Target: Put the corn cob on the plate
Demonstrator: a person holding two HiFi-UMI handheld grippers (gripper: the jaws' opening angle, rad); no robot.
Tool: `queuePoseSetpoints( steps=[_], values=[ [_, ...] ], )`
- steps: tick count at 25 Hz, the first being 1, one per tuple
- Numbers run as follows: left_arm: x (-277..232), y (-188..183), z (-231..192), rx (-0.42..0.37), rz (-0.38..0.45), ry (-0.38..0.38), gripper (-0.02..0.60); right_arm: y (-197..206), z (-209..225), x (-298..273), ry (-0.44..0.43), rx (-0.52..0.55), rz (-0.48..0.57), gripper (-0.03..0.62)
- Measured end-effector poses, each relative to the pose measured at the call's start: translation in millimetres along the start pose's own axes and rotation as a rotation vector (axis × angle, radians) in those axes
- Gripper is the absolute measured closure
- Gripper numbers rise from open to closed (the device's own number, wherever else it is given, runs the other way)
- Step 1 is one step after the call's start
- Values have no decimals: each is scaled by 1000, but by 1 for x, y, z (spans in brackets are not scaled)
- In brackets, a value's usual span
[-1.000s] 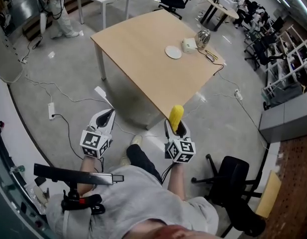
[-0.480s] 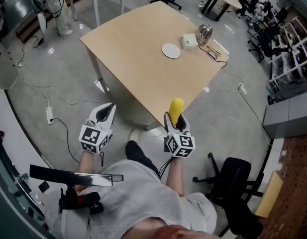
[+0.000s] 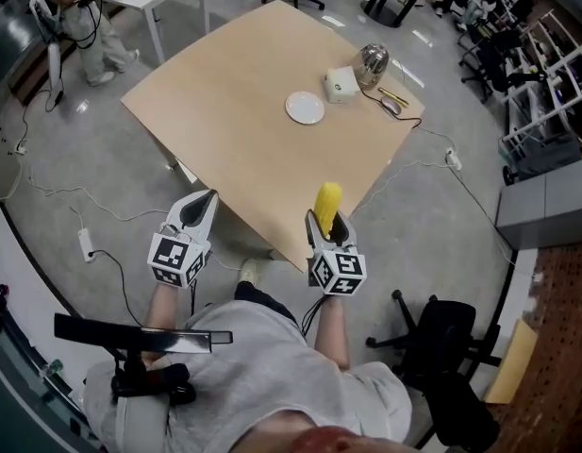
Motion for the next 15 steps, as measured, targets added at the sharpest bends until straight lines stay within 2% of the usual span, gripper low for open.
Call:
queuePoseSetpoints(
  steps=[15],
  values=[
    [-57, 1, -25, 17, -12, 0, 561, -22, 38, -59, 32, 0, -34, 346]
  ],
)
Point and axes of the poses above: the fingertips, and each gripper's own axes: x backward along the fingers, z to its right, y out of its underside, the point moved 10 cm from there along x, backward along the fingers, and after that the axes turned 4 degrees about -x, right-handed, at the moved point
